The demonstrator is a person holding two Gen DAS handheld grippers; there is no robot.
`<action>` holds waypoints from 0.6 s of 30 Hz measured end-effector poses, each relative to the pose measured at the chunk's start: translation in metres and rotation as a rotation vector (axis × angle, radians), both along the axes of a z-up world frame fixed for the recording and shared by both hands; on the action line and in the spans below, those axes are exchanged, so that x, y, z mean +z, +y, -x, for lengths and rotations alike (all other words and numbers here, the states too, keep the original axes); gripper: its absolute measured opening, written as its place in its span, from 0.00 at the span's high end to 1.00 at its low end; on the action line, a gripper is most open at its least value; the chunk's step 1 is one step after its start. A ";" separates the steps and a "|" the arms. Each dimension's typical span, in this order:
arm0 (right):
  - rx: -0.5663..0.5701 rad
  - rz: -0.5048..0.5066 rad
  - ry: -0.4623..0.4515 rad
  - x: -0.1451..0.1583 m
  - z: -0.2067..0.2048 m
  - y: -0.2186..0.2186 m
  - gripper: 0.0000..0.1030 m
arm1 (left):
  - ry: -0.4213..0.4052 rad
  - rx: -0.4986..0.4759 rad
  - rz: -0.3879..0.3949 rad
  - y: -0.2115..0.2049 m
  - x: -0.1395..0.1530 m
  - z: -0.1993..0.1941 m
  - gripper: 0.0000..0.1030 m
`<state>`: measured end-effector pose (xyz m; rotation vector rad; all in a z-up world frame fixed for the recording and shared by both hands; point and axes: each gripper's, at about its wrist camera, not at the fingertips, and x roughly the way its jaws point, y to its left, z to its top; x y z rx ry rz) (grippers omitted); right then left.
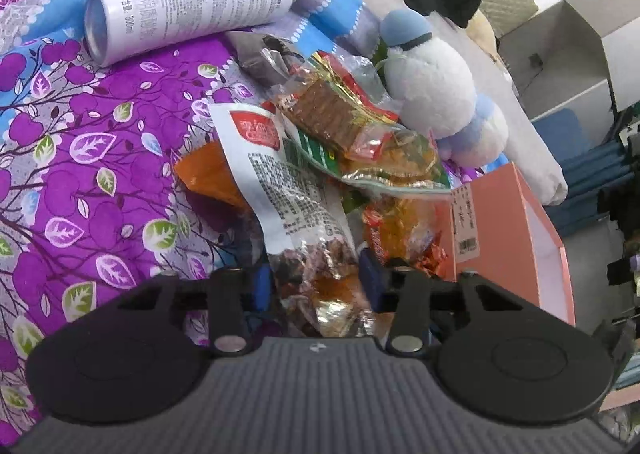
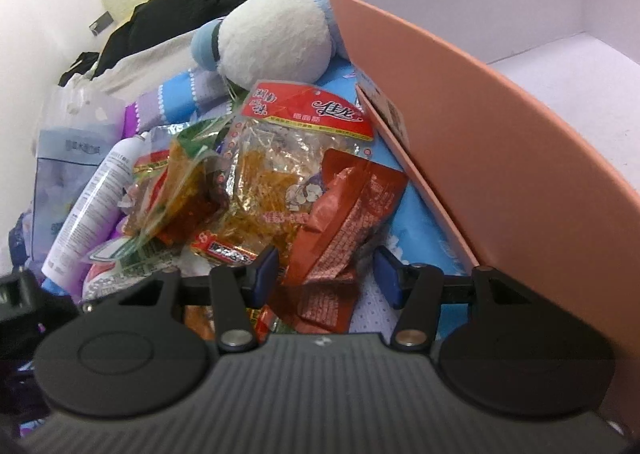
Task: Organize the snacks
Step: 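Grasp a white snack packet with left gripper while right grasps red packet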
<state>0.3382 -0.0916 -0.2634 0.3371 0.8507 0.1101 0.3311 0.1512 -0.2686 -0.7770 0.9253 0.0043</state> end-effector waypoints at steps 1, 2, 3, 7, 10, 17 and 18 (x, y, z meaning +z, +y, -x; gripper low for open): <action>0.009 0.004 -0.004 0.002 0.000 0.001 0.61 | -0.004 -0.005 -0.001 -0.001 0.001 0.002 0.58; 0.016 0.007 -0.006 0.003 0.001 0.002 0.60 | -0.006 -0.009 -0.010 -0.002 0.003 0.004 0.59; 0.022 0.013 -0.010 0.006 0.003 0.002 0.61 | -0.008 -0.011 -0.021 -0.004 0.005 0.006 0.61; 0.059 0.052 -0.024 0.015 0.015 0.001 0.61 | -0.015 -0.018 -0.046 -0.007 0.014 0.021 0.62; 0.087 0.061 -0.027 0.022 0.027 -0.002 0.63 | -0.014 -0.023 -0.058 -0.010 0.020 0.037 0.63; 0.153 0.090 -0.010 0.033 0.072 -0.009 0.64 | -0.015 -0.031 -0.108 -0.015 0.034 0.086 0.63; 0.163 0.093 -0.006 0.035 0.079 -0.010 0.64 | -0.017 -0.032 -0.111 -0.016 0.036 0.092 0.63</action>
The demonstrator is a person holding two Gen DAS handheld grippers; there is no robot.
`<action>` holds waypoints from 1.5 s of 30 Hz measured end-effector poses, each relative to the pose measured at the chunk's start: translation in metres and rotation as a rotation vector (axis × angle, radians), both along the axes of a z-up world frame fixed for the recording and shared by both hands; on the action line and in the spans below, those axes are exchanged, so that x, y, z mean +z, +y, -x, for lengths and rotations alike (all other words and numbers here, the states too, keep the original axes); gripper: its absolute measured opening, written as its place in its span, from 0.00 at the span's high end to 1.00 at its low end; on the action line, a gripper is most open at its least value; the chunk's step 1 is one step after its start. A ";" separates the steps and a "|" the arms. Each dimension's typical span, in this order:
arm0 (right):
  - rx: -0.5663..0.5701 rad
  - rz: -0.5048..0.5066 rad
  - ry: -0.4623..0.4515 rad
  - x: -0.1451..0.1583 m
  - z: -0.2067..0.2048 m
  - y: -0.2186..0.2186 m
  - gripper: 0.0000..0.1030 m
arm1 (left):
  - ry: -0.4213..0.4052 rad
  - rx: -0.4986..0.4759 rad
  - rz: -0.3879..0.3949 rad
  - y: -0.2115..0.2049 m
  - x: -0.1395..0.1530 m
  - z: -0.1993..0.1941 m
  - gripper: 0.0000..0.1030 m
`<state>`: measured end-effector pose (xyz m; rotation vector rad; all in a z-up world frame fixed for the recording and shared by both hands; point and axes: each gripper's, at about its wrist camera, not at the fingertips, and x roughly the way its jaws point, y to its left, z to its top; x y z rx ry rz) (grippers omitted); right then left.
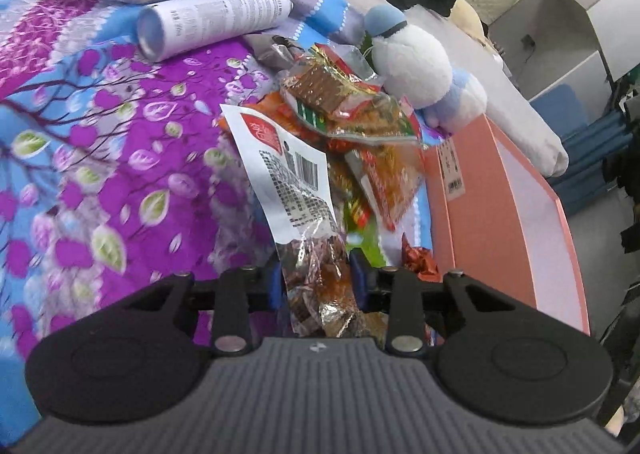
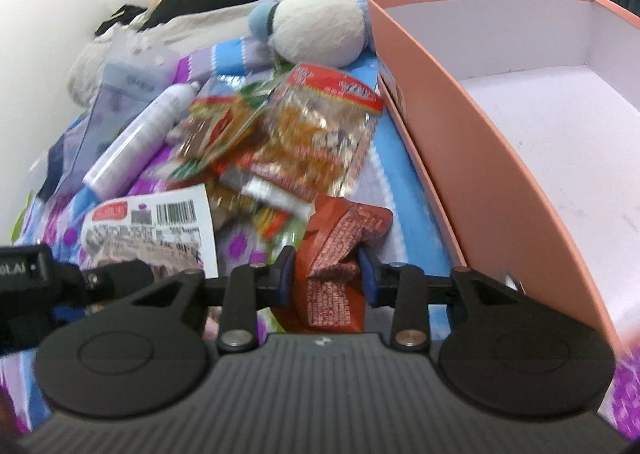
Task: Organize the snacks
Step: 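Grasp a white snack packet with left gripper while right grasps red packet, then carry both packets over the pink box and open both grippers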
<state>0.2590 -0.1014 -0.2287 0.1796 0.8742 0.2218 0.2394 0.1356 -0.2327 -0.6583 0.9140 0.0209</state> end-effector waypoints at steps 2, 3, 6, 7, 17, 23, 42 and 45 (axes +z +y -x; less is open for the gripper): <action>0.019 -0.001 0.007 0.003 0.014 -0.001 0.64 | -0.017 -0.014 -0.042 -0.005 0.005 0.013 0.64; 0.030 0.005 0.006 0.004 0.022 -0.002 0.64 | -0.018 -0.025 -0.079 -0.009 0.006 0.018 0.64; 0.065 0.020 -0.002 0.009 0.043 -0.003 0.64 | -0.004 -0.039 -0.088 -0.014 0.004 0.034 0.64; 0.074 0.023 -0.002 0.010 0.050 -0.003 0.64 | 0.002 -0.041 -0.096 -0.017 0.005 0.039 0.64; 0.114 0.041 -0.050 0.034 0.097 -0.016 0.64 | -0.033 -0.090 -0.195 -0.047 0.037 0.086 0.64; 0.118 0.032 -0.101 0.058 0.115 -0.027 0.64 | -0.094 -0.085 -0.192 -0.056 0.067 0.105 0.64; 0.069 -0.009 -0.306 0.149 0.160 -0.072 0.64 | -0.266 -0.191 -0.183 -0.108 0.153 0.136 0.64; 0.044 -0.003 -0.320 0.153 0.165 -0.081 0.64 | -0.279 -0.218 -0.180 -0.118 0.158 0.135 0.64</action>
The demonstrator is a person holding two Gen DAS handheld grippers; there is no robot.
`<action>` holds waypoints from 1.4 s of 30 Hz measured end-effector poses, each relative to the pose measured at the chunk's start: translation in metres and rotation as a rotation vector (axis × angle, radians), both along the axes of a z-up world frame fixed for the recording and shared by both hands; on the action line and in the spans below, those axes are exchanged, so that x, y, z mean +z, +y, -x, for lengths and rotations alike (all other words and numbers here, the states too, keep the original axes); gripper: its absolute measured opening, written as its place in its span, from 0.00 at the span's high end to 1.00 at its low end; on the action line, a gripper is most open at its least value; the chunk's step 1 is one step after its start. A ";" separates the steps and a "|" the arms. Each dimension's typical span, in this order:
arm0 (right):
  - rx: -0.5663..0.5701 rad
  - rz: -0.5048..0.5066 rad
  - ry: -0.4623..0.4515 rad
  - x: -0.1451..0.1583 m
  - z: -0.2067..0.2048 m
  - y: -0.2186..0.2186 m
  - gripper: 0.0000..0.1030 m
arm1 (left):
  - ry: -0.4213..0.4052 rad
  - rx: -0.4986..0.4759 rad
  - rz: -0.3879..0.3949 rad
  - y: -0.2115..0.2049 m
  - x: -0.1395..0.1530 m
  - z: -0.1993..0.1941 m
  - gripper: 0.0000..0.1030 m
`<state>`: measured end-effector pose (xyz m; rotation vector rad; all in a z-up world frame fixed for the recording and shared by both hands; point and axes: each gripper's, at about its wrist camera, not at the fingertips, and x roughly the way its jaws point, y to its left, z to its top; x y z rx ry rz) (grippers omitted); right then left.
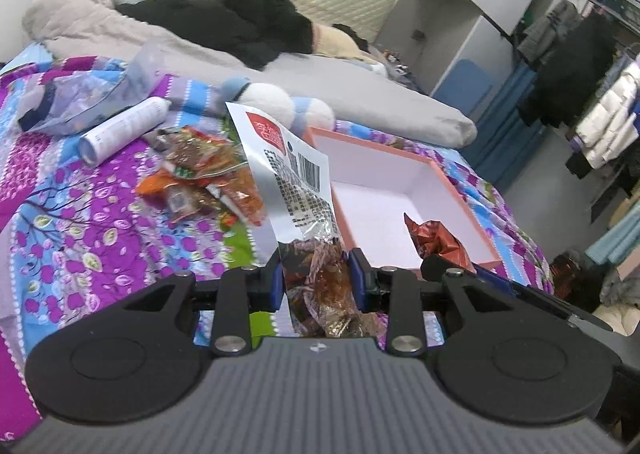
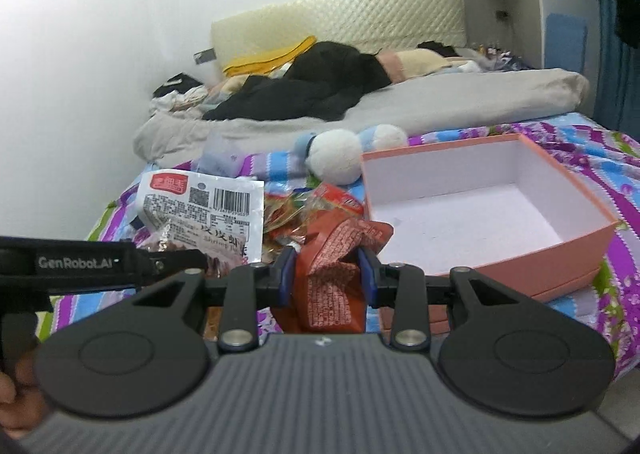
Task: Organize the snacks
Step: 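Carry both packets over the pink box and open both grippers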
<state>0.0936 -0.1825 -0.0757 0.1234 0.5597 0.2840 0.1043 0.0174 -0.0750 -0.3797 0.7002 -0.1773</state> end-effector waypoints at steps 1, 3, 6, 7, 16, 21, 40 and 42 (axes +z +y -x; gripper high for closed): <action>-0.010 0.002 -0.005 0.001 0.001 -0.003 0.64 | -0.002 -0.009 0.001 -0.004 0.001 -0.001 0.64; -0.027 0.005 -0.007 0.001 0.003 -0.008 0.64 | -0.001 -0.028 0.001 -0.011 0.003 -0.004 0.64; -0.056 -0.003 -0.003 0.000 0.002 -0.019 0.64 | 0.006 -0.053 -0.001 -0.022 0.002 -0.013 0.64; -0.065 -0.014 -0.002 0.000 0.000 -0.023 0.64 | 0.009 -0.060 -0.004 -0.026 0.002 -0.017 0.64; -0.112 -0.017 0.042 -0.010 -0.031 -0.055 0.64 | 0.033 -0.133 -0.023 -0.065 -0.001 -0.077 0.64; -0.123 -0.022 0.082 -0.021 -0.064 -0.074 0.64 | 0.044 -0.161 -0.029 -0.091 -0.003 -0.121 0.64; -0.198 0.006 0.239 -0.092 -0.183 -0.135 0.64 | 0.194 -0.295 -0.104 -0.179 -0.073 -0.281 0.64; -0.199 0.011 0.267 -0.103 -0.191 -0.138 0.63 | 0.216 -0.300 -0.103 -0.182 -0.084 -0.292 0.64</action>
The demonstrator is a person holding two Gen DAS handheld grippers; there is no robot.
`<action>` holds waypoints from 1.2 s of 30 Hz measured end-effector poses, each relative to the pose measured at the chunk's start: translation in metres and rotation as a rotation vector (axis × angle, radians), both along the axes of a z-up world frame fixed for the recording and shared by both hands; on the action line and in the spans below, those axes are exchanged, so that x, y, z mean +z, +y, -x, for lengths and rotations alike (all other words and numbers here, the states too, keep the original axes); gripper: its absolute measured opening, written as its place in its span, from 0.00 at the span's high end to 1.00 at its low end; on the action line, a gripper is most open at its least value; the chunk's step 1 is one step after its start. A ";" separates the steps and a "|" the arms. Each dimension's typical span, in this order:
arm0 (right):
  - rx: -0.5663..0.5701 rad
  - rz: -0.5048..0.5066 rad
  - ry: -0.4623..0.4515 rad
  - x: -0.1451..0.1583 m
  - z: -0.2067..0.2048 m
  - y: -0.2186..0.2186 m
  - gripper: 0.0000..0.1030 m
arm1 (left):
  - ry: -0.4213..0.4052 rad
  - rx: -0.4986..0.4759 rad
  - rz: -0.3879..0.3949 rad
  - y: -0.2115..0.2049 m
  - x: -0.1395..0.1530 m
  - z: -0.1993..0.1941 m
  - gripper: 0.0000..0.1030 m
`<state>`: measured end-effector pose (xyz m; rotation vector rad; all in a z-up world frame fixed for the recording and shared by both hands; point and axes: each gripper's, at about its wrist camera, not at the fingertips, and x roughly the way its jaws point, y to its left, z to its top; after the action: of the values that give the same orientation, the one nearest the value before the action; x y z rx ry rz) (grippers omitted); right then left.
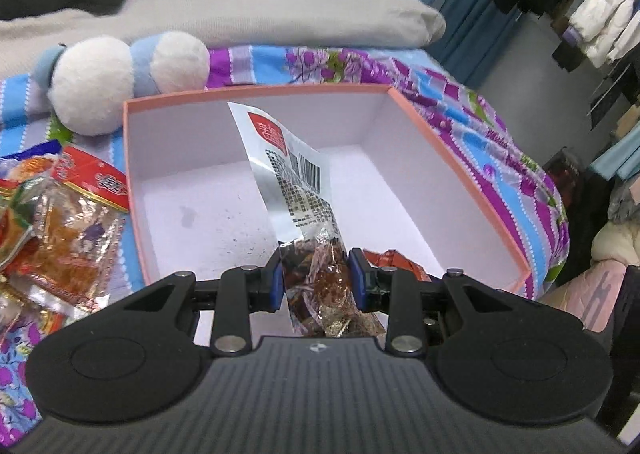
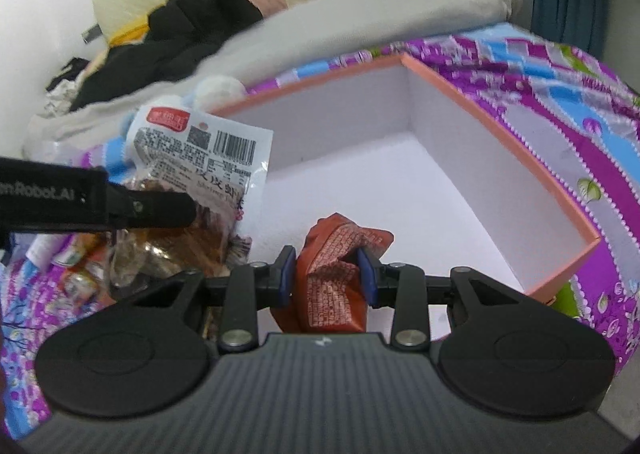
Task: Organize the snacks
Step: 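Carry both packets over the pink box and open both grippers, then withdraw both grippers from the box back toward the snack pile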
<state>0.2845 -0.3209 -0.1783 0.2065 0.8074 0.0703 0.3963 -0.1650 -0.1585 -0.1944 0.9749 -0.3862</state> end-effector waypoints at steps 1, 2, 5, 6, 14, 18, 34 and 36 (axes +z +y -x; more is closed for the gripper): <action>-0.002 -0.001 0.010 -0.004 -0.003 -0.002 0.63 | 0.010 -0.001 0.004 -0.001 -0.004 -0.004 0.64; -0.004 -0.004 0.020 -0.009 -0.007 -0.004 0.63 | 0.016 -0.003 0.006 -0.001 -0.007 -0.008 0.64; -0.009 -0.002 0.048 -0.018 -0.015 -0.005 0.64 | 0.025 -0.017 -0.010 -0.005 -0.017 -0.018 0.63; -0.011 -0.002 0.050 -0.019 -0.016 -0.006 0.64 | 0.026 -0.021 -0.013 -0.006 -0.018 -0.019 0.62; -0.017 0.000 0.060 -0.018 -0.017 -0.006 0.50 | -0.014 -0.018 -0.014 -0.001 -0.005 -0.008 0.43; -0.015 -0.006 0.033 -0.006 -0.006 -0.005 0.50 | -0.048 -0.014 -0.011 0.005 0.015 0.012 0.43; 0.022 -0.041 -0.109 0.062 0.093 0.023 0.50 | -0.196 0.033 0.013 0.054 0.095 0.152 0.43; 0.031 -0.043 -0.124 0.068 0.106 0.028 0.50 | -0.208 0.044 0.019 0.062 0.101 0.171 0.43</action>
<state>0.1781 -0.2926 -0.1104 0.2277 0.6857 0.1283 0.2253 -0.1028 -0.0579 -0.1888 0.7617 -0.3682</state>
